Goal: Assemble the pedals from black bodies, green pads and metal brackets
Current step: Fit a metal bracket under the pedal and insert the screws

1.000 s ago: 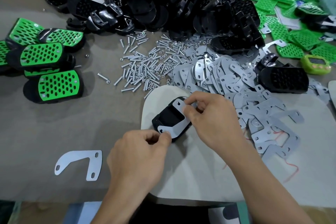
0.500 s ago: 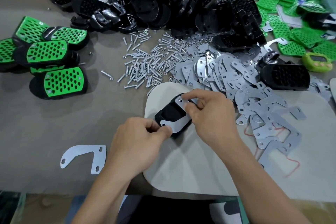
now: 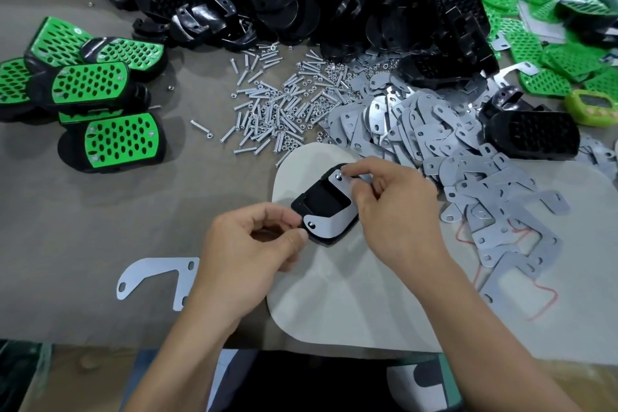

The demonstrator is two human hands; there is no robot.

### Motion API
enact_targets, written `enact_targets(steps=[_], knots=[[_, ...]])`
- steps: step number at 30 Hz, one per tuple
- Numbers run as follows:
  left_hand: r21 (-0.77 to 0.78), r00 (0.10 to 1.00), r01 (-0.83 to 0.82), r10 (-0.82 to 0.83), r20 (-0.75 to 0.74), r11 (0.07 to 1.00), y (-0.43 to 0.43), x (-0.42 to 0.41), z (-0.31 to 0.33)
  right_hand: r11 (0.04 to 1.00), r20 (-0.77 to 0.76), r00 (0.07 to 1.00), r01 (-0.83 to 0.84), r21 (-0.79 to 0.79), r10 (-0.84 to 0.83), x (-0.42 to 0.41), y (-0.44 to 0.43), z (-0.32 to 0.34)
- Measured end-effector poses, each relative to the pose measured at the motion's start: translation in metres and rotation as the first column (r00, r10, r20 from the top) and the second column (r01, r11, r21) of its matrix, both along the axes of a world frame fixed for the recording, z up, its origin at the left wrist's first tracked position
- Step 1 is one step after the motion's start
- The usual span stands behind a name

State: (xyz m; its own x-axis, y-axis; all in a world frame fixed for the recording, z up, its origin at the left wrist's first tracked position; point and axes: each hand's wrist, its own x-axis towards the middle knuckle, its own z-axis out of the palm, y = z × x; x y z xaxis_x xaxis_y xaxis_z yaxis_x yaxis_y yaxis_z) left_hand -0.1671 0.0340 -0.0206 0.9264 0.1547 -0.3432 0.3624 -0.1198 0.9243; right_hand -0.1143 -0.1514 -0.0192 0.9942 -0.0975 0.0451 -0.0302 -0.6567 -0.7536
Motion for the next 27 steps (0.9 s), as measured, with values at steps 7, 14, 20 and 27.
enact_targets(steps=[7,14,20,27], knots=[[0.084,0.998,0.054,-0.055,0.007,0.995,-0.011,0.003,0.001,0.997,-0.020,1.000,-0.017,-0.080,0.016,0.002,0.003,0.002],[0.154,0.995,0.100,-0.102,0.006,0.983,-0.008,0.009,0.005,0.955,-0.113,0.971,-0.229,-0.189,0.211,-0.002,-0.006,0.009],[0.291,0.981,0.190,-0.189,-0.031,0.938,-0.005,0.017,0.013,0.955,-0.078,0.981,-0.190,-0.228,0.176,0.000,-0.003,0.004],[0.298,0.969,0.246,-0.235,-0.071,0.922,-0.002,0.020,0.018,0.961,-0.052,0.987,-0.158,-0.227,0.150,0.000,0.002,0.002]])
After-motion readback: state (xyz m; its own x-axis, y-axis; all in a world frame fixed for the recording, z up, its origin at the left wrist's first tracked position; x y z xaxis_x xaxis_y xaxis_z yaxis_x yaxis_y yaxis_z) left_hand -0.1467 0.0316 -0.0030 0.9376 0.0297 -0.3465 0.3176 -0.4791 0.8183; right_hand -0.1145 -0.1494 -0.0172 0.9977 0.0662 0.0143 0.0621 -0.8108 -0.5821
